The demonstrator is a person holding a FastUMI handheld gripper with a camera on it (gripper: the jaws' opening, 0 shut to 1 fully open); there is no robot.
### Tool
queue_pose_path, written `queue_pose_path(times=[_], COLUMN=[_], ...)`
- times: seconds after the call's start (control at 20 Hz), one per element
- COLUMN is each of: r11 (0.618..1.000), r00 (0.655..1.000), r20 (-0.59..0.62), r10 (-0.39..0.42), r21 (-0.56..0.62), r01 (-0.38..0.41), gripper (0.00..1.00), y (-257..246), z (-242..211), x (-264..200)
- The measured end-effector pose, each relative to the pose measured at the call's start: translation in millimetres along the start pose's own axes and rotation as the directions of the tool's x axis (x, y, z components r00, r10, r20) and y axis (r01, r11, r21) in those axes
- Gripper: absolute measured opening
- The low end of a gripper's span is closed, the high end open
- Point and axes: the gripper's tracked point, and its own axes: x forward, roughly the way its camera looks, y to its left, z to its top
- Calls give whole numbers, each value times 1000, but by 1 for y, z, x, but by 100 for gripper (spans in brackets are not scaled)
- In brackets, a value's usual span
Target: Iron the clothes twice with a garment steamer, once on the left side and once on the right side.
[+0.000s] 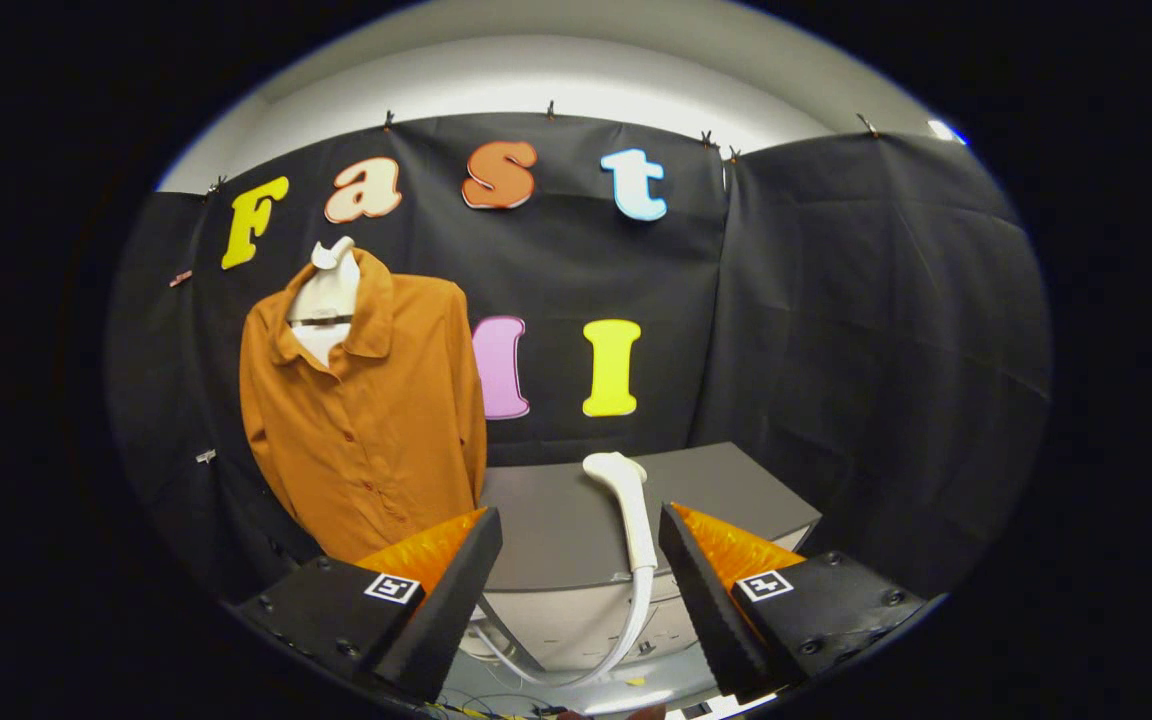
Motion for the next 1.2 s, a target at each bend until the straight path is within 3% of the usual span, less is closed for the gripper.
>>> queue_pose_path(times=[0.4,0.8,1.0,1.05,1.2], r11=[999,1000,1000,1000,999], r00=[957,892,864,856,901], r20=[-290,-451,-503,-516,-433], r10=[28,24,18,18,27], r21=[-9,24,9,6,-20], r01=[-32,-15,-16,-17,-40], gripper=[99,100,68,50,34], y=[-44,-64,-67,-70,-67], z=[-78,-143,-164,-166,-159], x=[118,180,190,194,194])
